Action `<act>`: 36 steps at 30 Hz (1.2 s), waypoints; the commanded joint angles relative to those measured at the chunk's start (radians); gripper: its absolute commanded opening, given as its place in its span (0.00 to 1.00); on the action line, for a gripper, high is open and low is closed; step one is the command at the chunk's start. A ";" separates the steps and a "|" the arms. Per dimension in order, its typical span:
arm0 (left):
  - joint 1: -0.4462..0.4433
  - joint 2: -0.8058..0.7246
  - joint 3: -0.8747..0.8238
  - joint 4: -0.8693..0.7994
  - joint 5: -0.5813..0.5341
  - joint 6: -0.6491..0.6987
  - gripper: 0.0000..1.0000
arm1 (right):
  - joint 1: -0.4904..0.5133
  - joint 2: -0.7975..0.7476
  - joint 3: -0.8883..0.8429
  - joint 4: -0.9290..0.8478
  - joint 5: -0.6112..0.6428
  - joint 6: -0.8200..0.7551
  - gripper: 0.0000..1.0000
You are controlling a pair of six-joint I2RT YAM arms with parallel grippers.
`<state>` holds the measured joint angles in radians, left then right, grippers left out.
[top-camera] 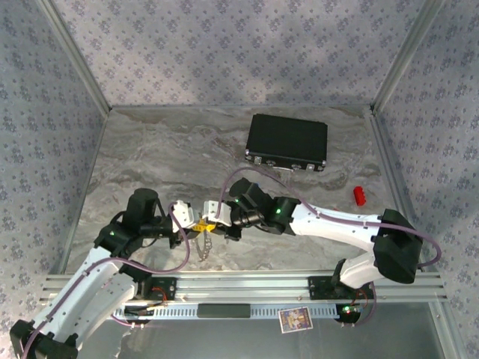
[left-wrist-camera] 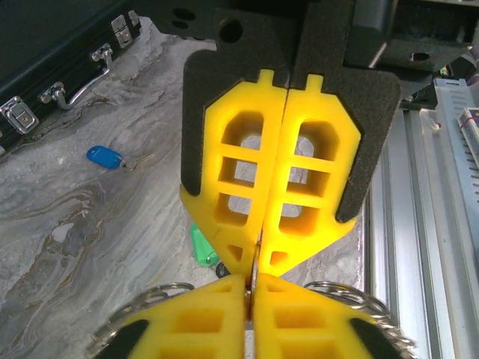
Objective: Put the keys on the keyring
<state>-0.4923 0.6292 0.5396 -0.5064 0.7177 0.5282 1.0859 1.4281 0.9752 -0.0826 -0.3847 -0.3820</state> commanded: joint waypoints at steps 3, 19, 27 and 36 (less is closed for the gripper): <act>-0.005 -0.009 0.008 0.017 0.024 0.021 0.00 | 0.006 0.007 0.026 0.088 -0.037 0.037 0.00; -0.285 0.085 0.054 0.248 -0.303 -0.059 0.00 | -0.127 -0.443 -0.302 0.201 0.248 0.296 0.44; -0.288 0.138 0.065 0.282 -0.290 -0.051 0.00 | -0.127 -0.584 -0.433 0.189 0.200 0.125 0.38; -0.290 0.123 0.049 0.302 -0.263 -0.040 0.00 | -0.094 -0.417 -0.349 0.199 0.074 0.031 0.33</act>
<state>-0.7746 0.7681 0.5625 -0.2584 0.4225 0.4706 0.9771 0.9733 0.5732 0.1020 -0.2504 -0.3012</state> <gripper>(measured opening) 0.045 0.334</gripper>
